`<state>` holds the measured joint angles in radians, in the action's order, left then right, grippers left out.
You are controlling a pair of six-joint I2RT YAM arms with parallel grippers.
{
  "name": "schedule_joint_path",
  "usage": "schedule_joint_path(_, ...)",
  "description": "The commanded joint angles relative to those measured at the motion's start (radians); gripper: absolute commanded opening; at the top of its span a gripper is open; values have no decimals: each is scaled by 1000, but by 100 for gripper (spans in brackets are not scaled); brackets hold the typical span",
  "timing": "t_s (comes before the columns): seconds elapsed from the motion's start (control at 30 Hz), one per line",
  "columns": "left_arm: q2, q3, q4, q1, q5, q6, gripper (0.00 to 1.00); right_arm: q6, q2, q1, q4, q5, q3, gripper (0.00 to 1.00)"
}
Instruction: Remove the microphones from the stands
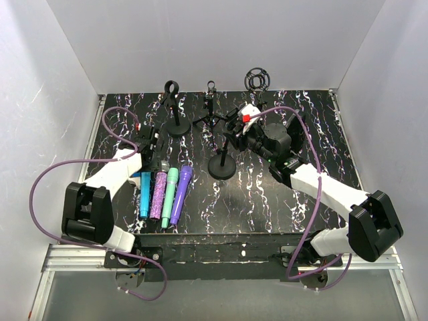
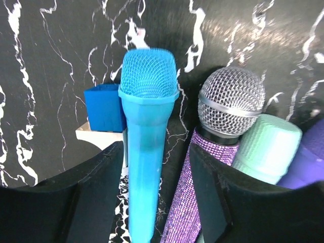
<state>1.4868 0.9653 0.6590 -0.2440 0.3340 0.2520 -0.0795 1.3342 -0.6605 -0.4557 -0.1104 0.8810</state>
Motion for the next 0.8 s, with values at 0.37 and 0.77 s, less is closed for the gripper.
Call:
schedule_joint_path(0.37,-278,38,-390,-66,-962,-328,61,37,-30,4,238,-25,33,1)
schedule_joint_path(0.77,-1,138,-602,-287,-963,-372,52,30,-41,4,241,-43,21,1)
